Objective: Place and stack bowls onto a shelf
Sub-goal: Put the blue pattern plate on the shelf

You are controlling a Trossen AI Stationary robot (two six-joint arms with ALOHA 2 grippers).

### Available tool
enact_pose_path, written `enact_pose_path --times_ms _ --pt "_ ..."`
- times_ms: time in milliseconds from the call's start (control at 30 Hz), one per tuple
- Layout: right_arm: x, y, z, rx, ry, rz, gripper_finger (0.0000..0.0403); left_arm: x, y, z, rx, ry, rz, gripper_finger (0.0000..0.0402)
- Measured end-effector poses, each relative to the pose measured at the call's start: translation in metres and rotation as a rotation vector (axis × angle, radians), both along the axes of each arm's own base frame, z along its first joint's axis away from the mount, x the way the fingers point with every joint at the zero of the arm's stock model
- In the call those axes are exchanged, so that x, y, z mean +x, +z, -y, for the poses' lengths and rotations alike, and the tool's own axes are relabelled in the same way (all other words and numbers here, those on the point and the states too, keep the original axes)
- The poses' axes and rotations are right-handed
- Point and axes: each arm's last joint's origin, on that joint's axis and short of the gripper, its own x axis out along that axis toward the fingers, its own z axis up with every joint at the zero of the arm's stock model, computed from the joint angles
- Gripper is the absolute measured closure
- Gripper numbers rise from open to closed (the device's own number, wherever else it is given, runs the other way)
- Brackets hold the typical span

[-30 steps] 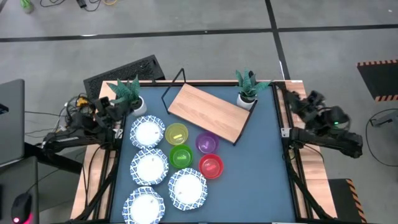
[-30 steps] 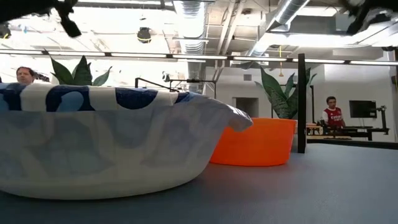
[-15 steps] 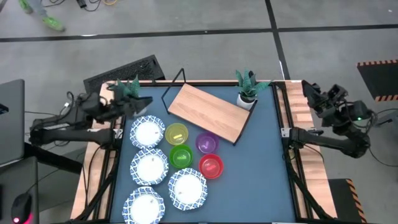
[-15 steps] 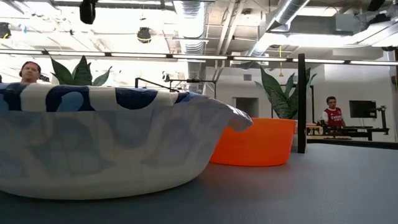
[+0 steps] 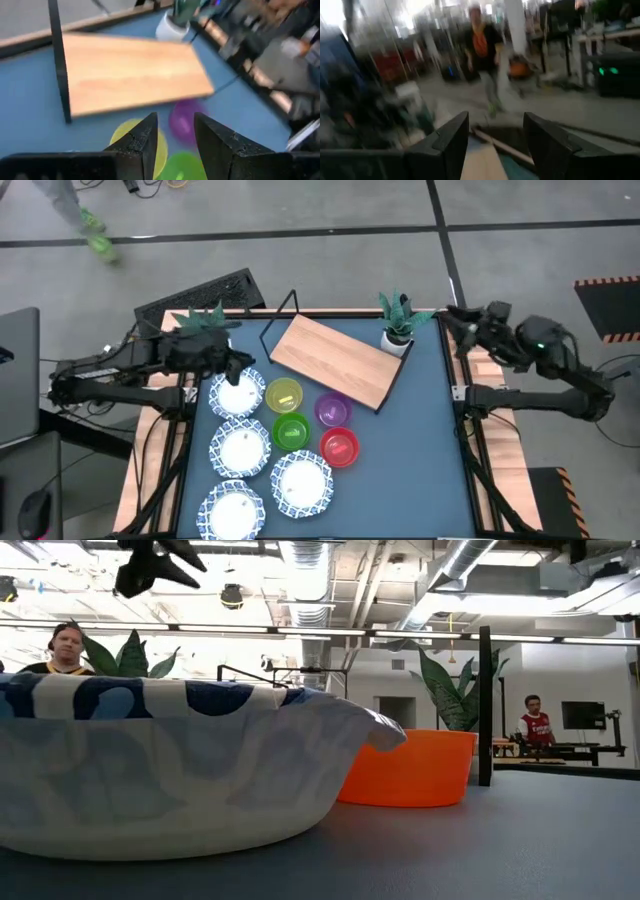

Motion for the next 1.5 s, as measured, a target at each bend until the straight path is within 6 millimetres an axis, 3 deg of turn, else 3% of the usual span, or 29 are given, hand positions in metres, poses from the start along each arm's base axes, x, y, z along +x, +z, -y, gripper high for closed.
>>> enact_pose_path --times_ms 233,433,600,1167,1500 --pt "0.022 -0.005 0.005 0.076 0.006 -0.296 0.0152 0.013 -0.03 -0.002 -0.077 0.009 -0.288 0.0289" --pt "0.029 -0.008 0.006 0.103 0.025 -0.317 0.0147 0.027 -0.053 0.0 -0.096 -0.106 -0.516 0.0289" --pt "0.028 -0.008 0.006 0.108 0.024 -0.311 0.0147 0.044 -0.067 0.001 -0.061 -0.218 -0.601 0.0289" --pt "0.027 -0.01 0.006 0.132 0.018 -0.322 0.0147 0.087 -0.132 0.025 -0.136 -0.269 -0.954 0.0289" --pt "0.027 -0.01 0.006 0.136 0.016 -0.318 0.0147 0.101 -0.163 0.038 -0.135 -0.228 -1.07 0.0289"
